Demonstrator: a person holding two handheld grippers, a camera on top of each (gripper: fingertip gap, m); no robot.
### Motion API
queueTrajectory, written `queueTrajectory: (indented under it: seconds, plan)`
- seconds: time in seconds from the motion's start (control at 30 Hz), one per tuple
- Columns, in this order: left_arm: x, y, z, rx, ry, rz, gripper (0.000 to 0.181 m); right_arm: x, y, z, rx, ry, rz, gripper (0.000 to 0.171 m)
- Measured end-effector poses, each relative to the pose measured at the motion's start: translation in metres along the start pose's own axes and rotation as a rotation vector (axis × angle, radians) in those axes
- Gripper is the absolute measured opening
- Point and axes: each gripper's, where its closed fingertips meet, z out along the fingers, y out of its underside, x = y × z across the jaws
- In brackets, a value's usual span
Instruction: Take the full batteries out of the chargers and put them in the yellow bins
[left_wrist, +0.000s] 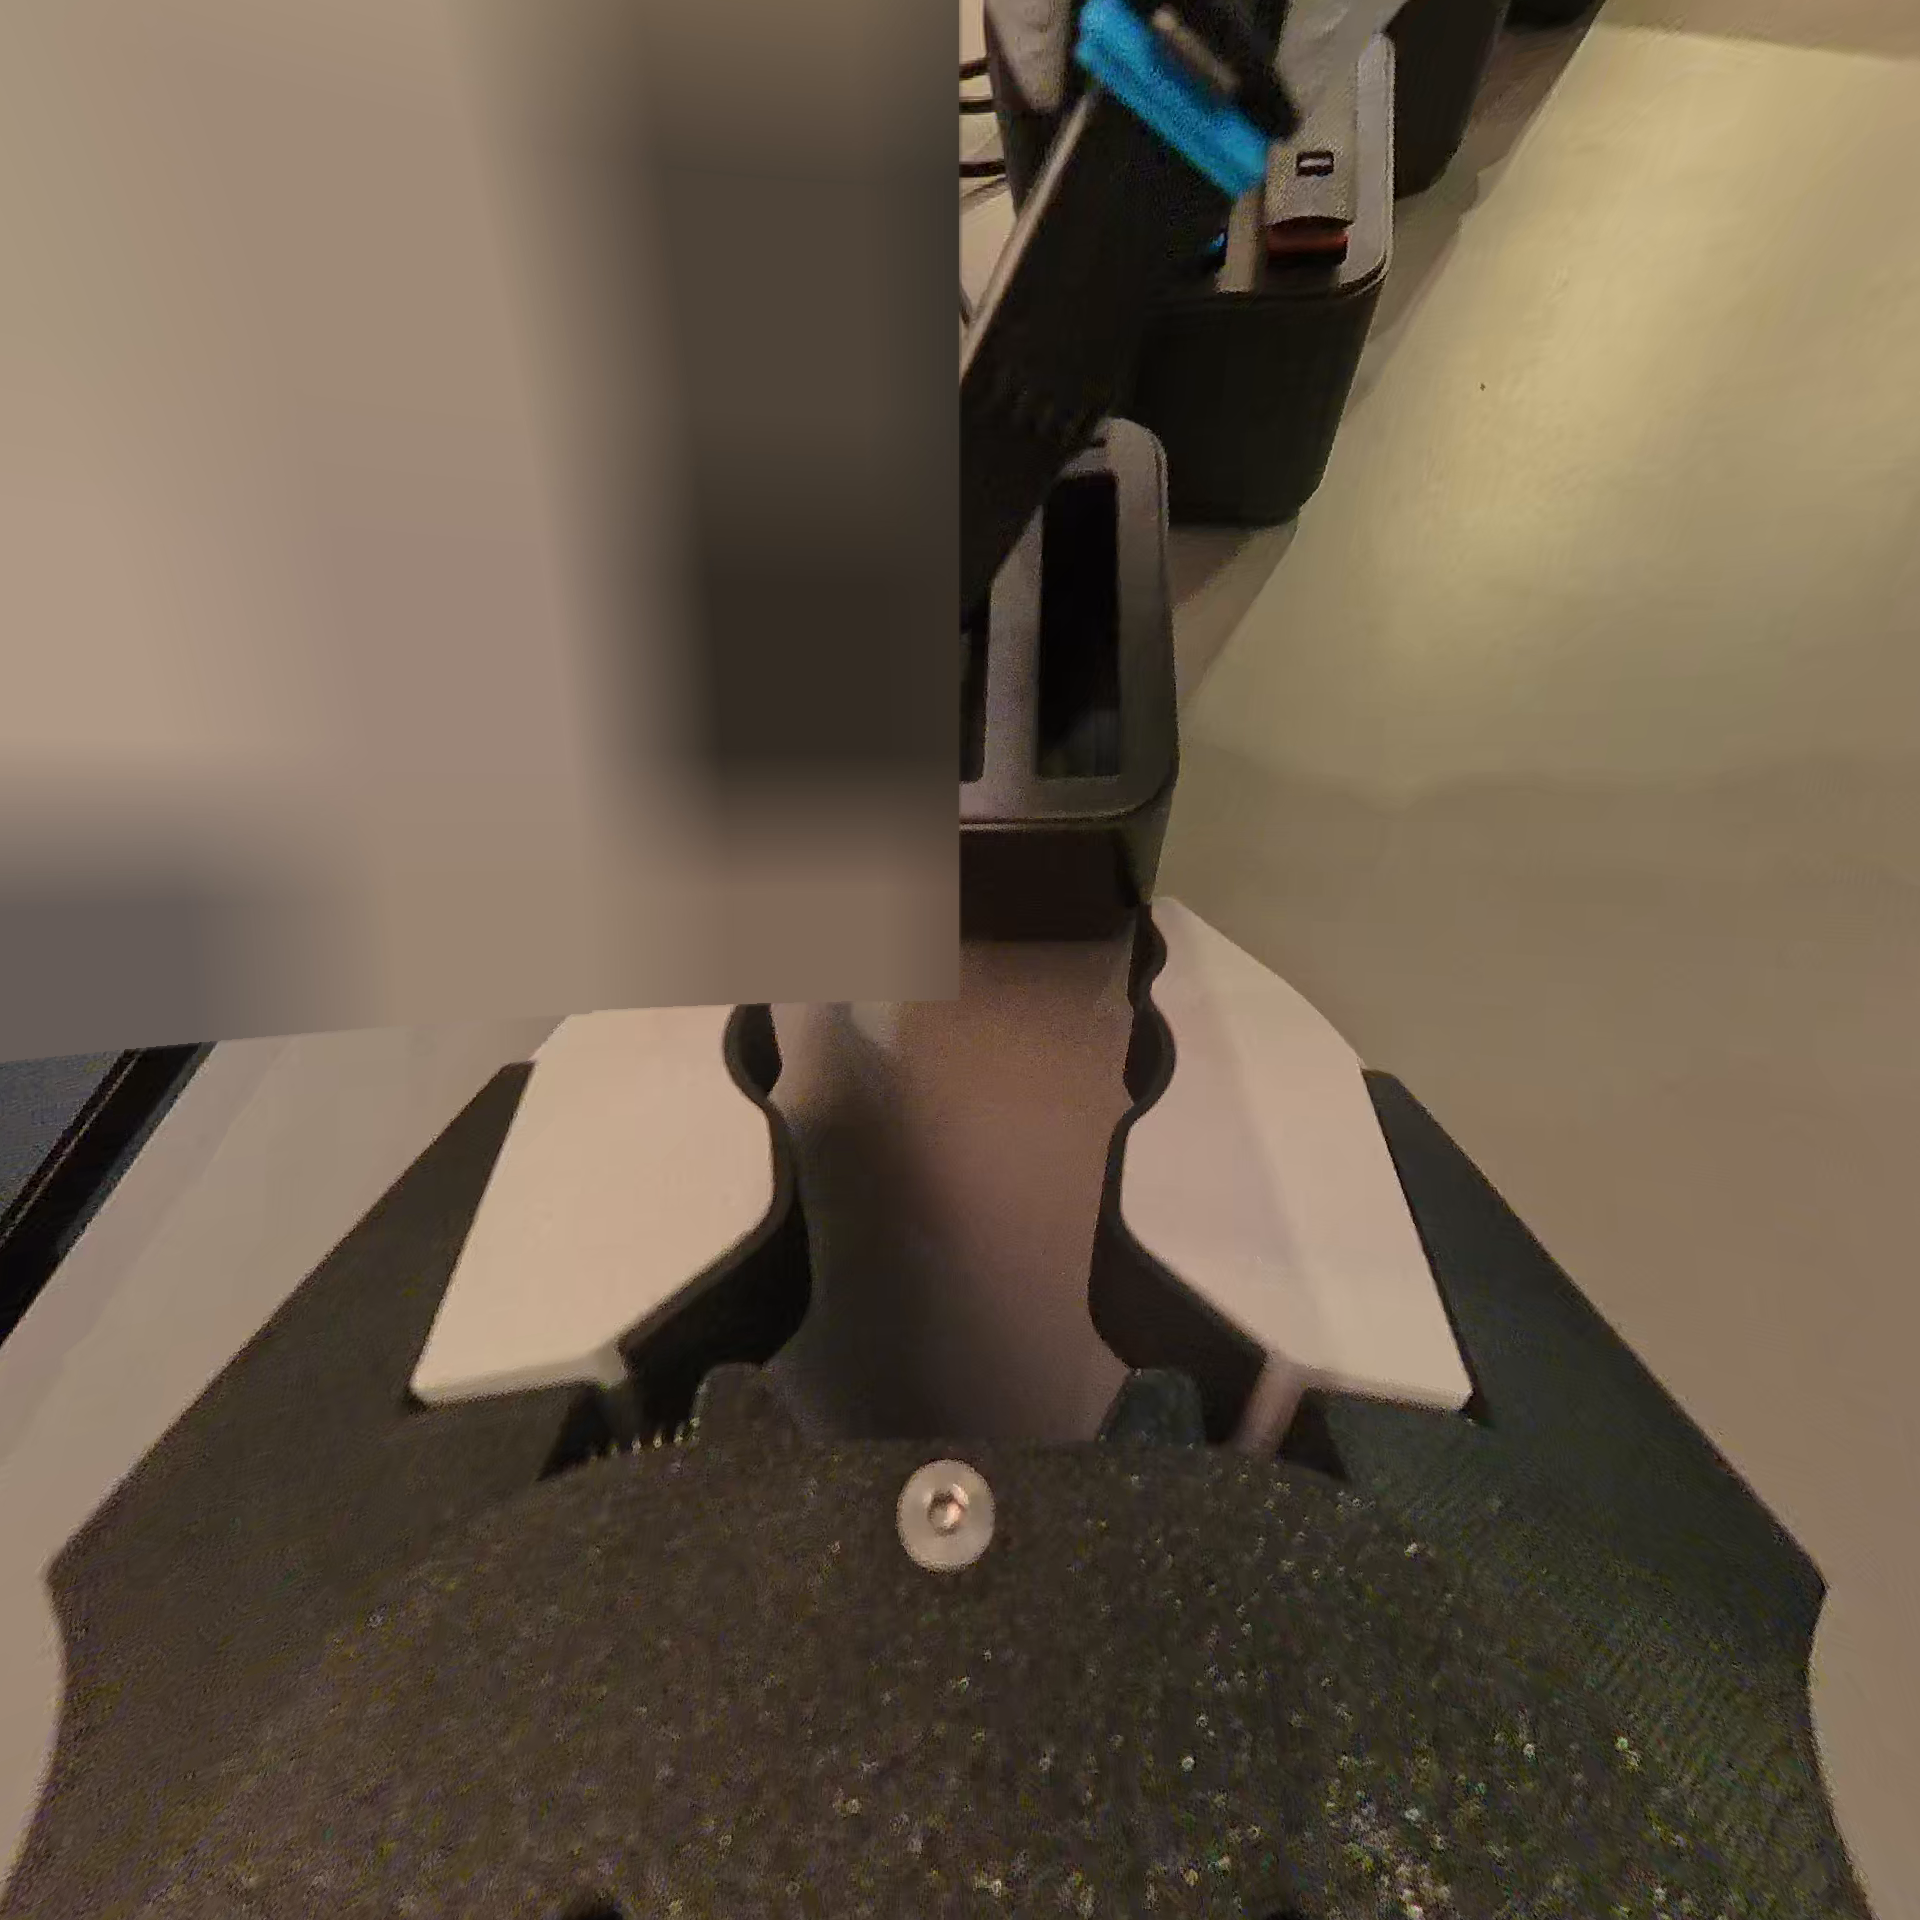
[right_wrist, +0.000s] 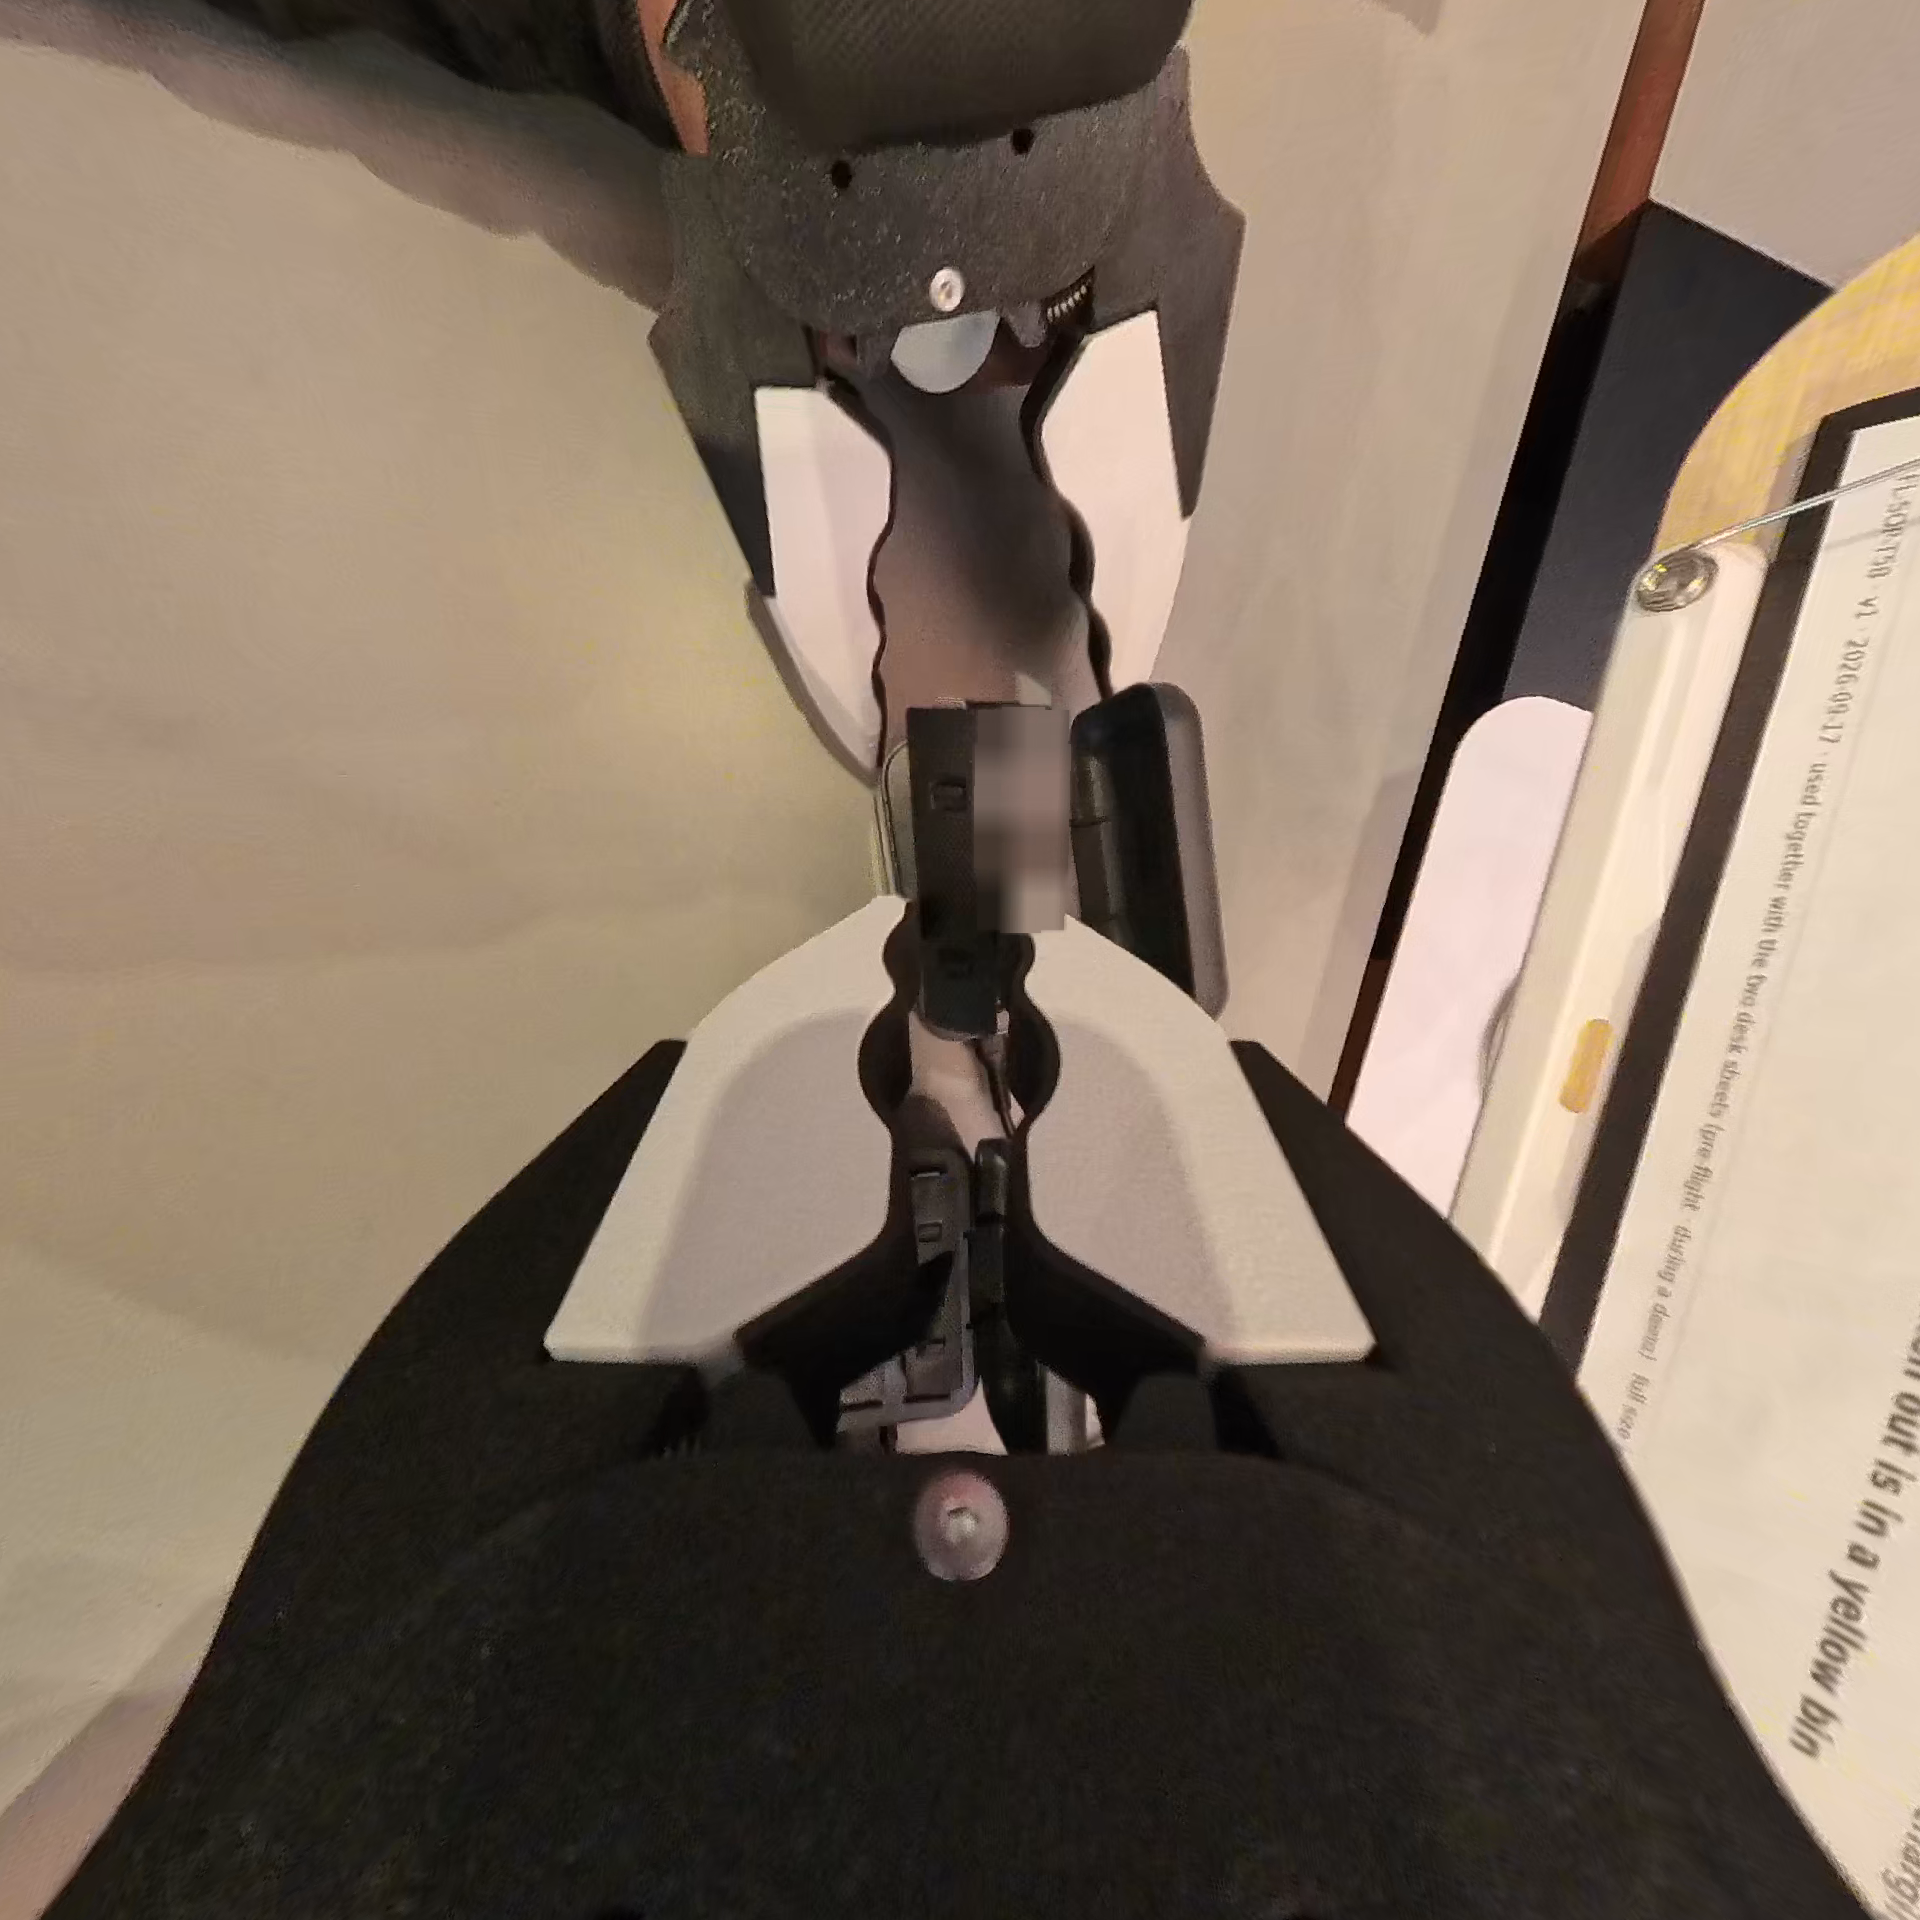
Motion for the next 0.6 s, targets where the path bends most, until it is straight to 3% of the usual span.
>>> queueTrajectory:
  seconds: [0.2,0.4,0.6]
  plan:
    - [-0.007,0.000,-0.029,-0.013,-0.017,0.046,0.058,-0.020,-0.007,-0.007,0.000,0.040,-0.091,0.013]
    - [0.029,-0.063,-0.071,0.172,0.013,0.250,0.054,-0.047,-0.017,-0.021,0.025,0.073,-0.169,0.013]
    - [0.071,-0.113,-0.076,0.260,-0.135,0.629,0.027,-0.067,-0.027,-0.052,0.068,0.274,-0.288,0.013]
